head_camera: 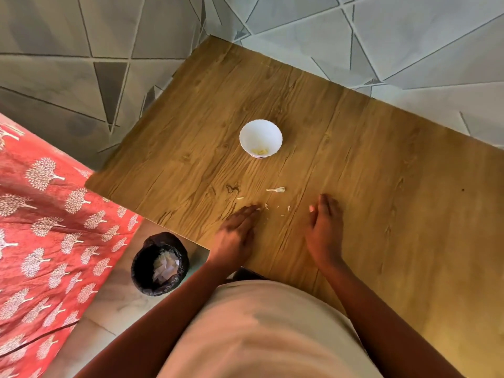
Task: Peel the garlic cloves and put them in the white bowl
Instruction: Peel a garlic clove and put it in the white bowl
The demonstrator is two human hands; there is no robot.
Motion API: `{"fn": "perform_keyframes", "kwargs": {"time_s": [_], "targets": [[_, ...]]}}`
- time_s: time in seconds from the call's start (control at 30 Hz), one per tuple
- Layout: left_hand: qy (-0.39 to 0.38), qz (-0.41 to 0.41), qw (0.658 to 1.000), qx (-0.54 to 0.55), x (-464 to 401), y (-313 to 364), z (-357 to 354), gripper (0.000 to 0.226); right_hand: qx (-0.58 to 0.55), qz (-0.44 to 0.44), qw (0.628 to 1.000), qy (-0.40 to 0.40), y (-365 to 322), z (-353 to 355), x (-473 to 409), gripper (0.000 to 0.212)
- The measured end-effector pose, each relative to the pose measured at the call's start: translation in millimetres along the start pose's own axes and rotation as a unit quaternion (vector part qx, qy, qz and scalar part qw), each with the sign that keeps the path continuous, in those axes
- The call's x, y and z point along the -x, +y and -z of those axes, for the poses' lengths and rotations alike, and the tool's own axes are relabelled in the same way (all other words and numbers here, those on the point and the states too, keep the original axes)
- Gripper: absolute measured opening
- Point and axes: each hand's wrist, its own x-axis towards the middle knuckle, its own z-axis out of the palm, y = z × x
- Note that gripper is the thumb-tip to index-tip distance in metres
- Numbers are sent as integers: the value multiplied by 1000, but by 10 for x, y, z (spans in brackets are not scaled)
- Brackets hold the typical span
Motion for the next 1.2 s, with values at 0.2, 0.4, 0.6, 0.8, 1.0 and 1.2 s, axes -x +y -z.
{"fn": "perform_keyframes", "kwargs": {"time_s": [0.2,0.4,0.6,0.8,1.0,1.2], "targets": [[-8,-15,999,-40,30,-34,-21,45,14,138,985,-101,-322,-225,304,56],[-11,6,998,-60,53,-37,-9,47,-18,110,987,-113,-350,-161,271,53],[-13,15,996,-84,92,-46,7,47,-11,150,976,-158,-480,-181,256,56],[-11,16,997,-72,76,-48,19,46,-44,181,967,-173,-560,-114,249,61],[-3,30,999,-31,71,-14,61,42,-6,210,965,-155,-518,-230,164,51],[4,21,1000,-22,69,-9,78,40,18,330,928,-171,-436,-178,292,49]]}}
